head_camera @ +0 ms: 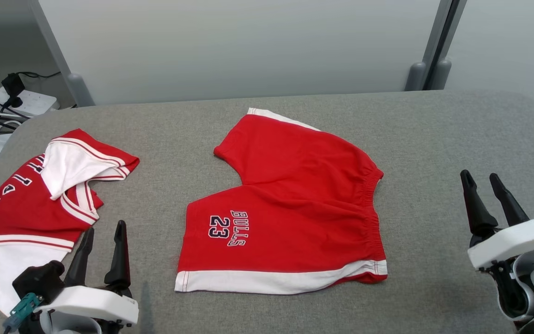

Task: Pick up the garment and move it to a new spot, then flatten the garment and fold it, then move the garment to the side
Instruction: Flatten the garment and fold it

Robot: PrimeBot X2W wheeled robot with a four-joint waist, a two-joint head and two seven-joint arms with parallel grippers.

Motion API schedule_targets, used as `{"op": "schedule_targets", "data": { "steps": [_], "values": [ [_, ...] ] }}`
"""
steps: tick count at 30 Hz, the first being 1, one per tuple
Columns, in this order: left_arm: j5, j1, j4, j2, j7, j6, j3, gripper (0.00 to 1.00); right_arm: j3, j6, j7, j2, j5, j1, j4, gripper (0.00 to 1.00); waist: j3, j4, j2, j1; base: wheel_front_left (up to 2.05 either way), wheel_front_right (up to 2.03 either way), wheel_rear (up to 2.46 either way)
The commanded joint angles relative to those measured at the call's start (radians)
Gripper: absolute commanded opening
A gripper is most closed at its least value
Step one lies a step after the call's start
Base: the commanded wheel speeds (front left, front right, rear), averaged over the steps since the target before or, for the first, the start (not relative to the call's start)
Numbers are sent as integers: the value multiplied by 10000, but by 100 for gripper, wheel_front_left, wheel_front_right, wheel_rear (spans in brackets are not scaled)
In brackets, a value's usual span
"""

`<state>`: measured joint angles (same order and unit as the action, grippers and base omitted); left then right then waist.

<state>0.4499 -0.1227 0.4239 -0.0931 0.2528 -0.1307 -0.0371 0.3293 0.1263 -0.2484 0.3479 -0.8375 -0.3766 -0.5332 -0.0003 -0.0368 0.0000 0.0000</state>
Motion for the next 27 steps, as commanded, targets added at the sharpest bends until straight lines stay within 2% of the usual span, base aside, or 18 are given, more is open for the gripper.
{"op": "schedule_targets", "data": {
  "steps": [1,6,14,21,27],
  "values": [
    [-298,-152,-387,-144,89,0,-395,100,-115,44,-131,-35,415,183,351,100,-78,-4,0,0,0,0,0],
    [-1594,158,-857,43,89,0,-549,100,-1180,44,-132,-702,2189,779,1146,100,-270,10,0,0,0,0,0],
    [-2916,804,-1376,351,89,176,-862,100,-1837,44,-133,-1390,4145,1966,2132,100,-497,94,0,0,0,0,0],
    [-3324,1293,-1544,418,89,342,-703,100,-1966,44,-133,-1849,5290,2653,2413,100,-507,72,0,0,0,0,0],
    [-3345,1543,-1390,425,89,684,-206,100,-2051,44,-133,-2141,5857,3179,2086,100,-528,141,0,0,0,0,0]
  ]
}}
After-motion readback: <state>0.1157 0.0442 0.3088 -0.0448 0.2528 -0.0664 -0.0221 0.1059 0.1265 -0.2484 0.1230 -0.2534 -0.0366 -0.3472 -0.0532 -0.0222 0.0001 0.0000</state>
